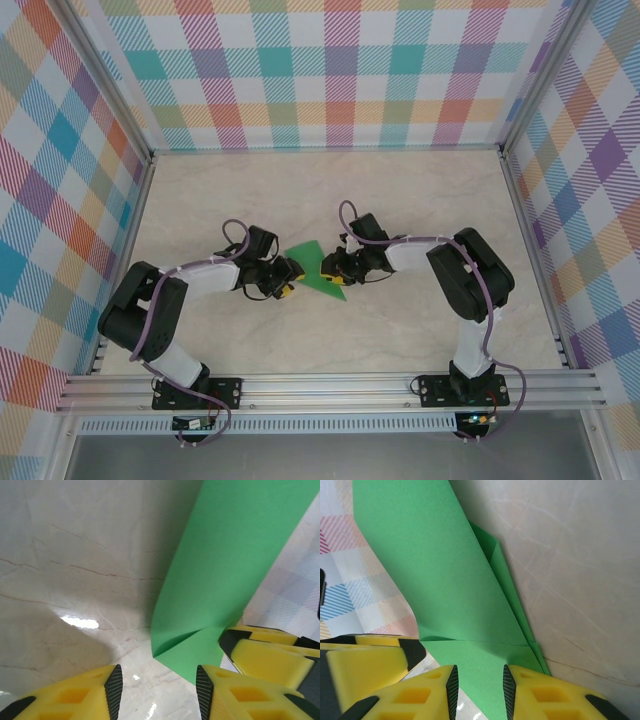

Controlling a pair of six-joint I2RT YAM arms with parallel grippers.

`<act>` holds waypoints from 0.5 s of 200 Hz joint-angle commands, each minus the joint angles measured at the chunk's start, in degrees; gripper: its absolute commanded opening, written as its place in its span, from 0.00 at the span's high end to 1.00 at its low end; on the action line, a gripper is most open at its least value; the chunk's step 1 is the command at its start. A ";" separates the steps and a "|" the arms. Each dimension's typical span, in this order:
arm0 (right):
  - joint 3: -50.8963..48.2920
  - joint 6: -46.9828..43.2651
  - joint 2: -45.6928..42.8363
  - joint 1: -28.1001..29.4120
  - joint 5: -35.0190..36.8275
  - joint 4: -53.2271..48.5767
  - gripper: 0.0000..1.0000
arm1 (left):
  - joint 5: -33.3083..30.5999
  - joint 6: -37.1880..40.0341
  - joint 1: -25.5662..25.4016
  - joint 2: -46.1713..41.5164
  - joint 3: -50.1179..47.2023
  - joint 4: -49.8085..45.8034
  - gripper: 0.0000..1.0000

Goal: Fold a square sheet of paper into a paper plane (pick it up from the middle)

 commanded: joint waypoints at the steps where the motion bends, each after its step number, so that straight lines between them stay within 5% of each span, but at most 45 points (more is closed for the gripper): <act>1: -1.16 1.62 0.92 -0.62 -2.29 1.47 0.68 | -0.51 -0.41 -0.59 1.18 1.68 1.30 0.57; 100: -2.21 1.50 0.68 -1.12 -3.45 3.23 0.68 | 2.46 0.05 -1.47 5.16 3.91 6.58 0.73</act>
